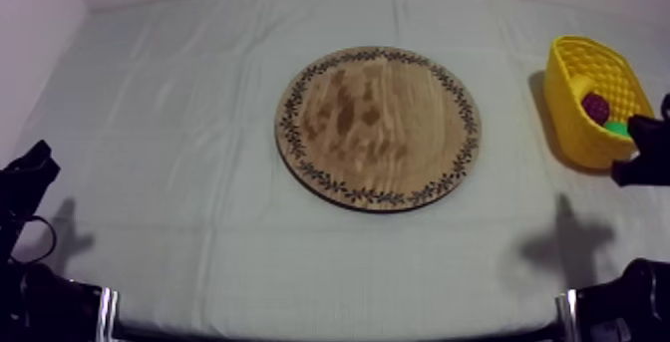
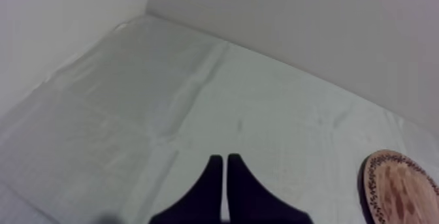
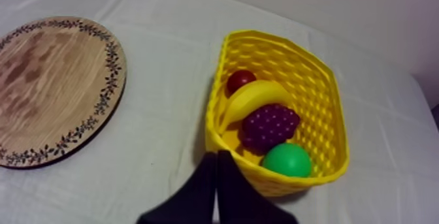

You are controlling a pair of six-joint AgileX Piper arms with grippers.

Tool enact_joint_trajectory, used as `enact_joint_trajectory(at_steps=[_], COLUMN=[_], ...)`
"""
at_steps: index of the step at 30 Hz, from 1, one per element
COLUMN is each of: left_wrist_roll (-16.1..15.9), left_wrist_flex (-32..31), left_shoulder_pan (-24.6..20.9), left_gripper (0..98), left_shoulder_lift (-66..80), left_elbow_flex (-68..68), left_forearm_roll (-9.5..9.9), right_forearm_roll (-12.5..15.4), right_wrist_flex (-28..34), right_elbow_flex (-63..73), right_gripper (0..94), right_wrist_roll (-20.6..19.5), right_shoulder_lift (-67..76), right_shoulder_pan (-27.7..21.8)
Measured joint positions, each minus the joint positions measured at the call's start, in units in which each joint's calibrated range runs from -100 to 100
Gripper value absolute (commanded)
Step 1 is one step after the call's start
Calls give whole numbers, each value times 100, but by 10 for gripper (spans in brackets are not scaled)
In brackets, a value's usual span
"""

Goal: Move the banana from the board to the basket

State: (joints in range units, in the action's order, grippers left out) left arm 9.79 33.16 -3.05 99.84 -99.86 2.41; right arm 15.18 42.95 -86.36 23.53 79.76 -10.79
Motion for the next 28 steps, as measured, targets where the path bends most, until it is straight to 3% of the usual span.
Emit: enact_joint_trajectory(at_steps=[4,9,14,19,23,28], left_wrist_roll=[0,0,0,3,0,0], left_wrist_flex=[0,0,0,0,0,0], left_shoulder_pan=[0,0,0,0,0,0], left_gripper=[1,1,1,1,1,1], left_shoulder_lift=[0,0,0,0,0,0], left_elbow_flex=[0,0,0,0,0,0], left_forearm_roll=[0,0,0,0,0,0], right_forearm_roll=[130,-262,-786,-1169,-1304,-1310], right_wrist_flex=[-190,129,264,-222,-590,-592], right_elbow_flex=[-522,-810,-986,-1243,-1290,-1309], right_gripper=[2,3,4,5,4,4], right_wrist_roll=[87,-194,-921,-1598,-1828,-1736], right_shoulder_lift=[449,1114,1551,1587,1587,1587], right_shoulder_pan=[101,242,530,854,1115,1287])
